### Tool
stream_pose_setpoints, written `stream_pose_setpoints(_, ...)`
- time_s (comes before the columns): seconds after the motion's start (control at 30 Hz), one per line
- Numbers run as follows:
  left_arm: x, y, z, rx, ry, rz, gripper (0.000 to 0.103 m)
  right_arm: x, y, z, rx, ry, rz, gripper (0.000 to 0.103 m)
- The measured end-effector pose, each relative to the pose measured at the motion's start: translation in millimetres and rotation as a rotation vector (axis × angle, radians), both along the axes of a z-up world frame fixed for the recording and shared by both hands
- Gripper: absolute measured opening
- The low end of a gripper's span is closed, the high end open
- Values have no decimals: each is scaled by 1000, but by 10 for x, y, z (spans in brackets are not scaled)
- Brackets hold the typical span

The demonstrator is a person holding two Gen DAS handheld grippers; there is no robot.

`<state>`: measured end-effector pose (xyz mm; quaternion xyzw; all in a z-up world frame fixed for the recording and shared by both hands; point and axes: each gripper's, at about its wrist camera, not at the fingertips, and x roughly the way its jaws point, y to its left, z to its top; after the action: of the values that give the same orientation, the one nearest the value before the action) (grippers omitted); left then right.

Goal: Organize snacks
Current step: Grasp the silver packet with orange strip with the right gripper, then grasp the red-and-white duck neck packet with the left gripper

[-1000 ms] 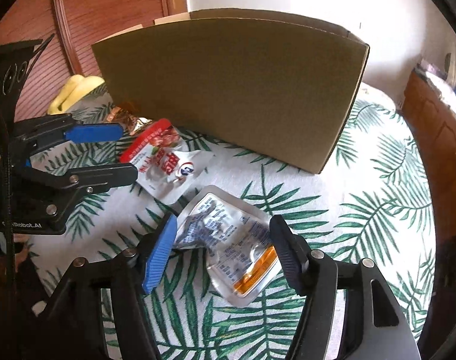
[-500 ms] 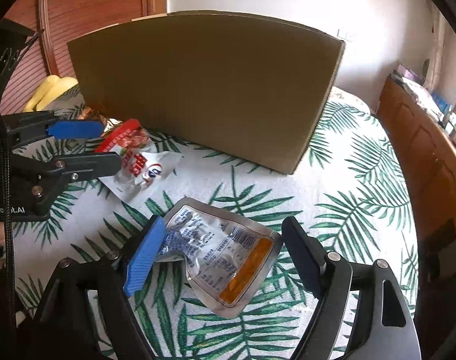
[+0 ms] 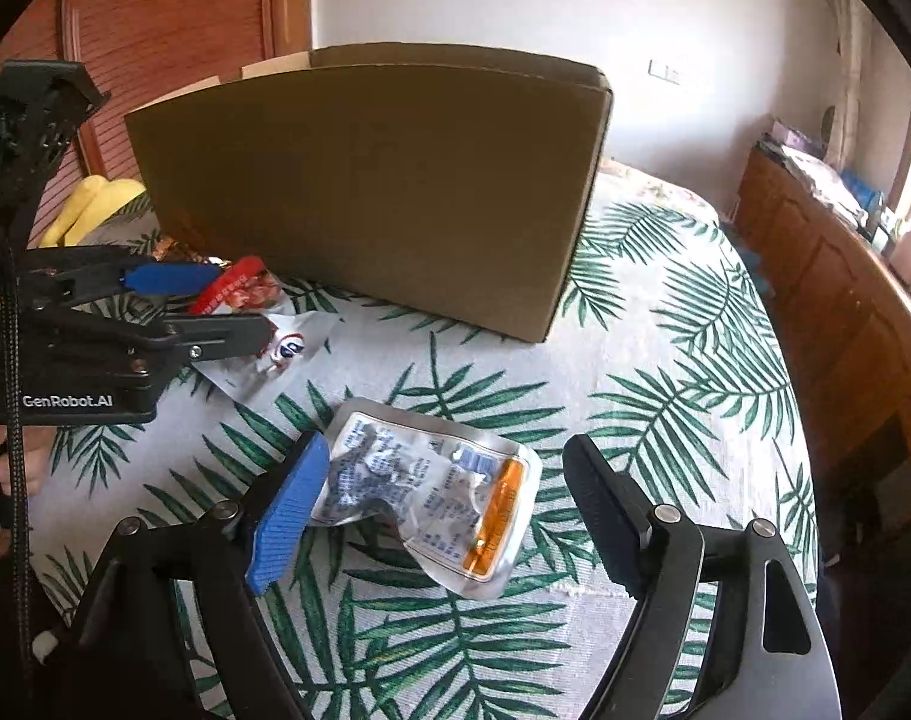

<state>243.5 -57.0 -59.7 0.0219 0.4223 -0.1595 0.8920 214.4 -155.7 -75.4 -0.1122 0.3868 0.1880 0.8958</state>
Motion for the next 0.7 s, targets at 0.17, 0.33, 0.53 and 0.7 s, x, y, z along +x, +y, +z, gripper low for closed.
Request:
stream_pose_setpoints(0.17, 70, -91, -69, 32, 36, -7, 74, 26, -52, -63, 31, 35, -18, 82)
stream_pose_setpoints(0.33, 74, -175, -93, 66, 23, -25, 74, 46, -68, -71, 53, 54, -20, 82)
stream_pose_setpoints(0.53, 81, -260, -87, 64, 15, -29, 72, 84, -21, -97, 58, 87, 0, 82)
stream_pose_setpoints(0.7, 30, -281, -54, 47, 10, -48, 44, 79, 19, -115, 44, 95, 18, 79)
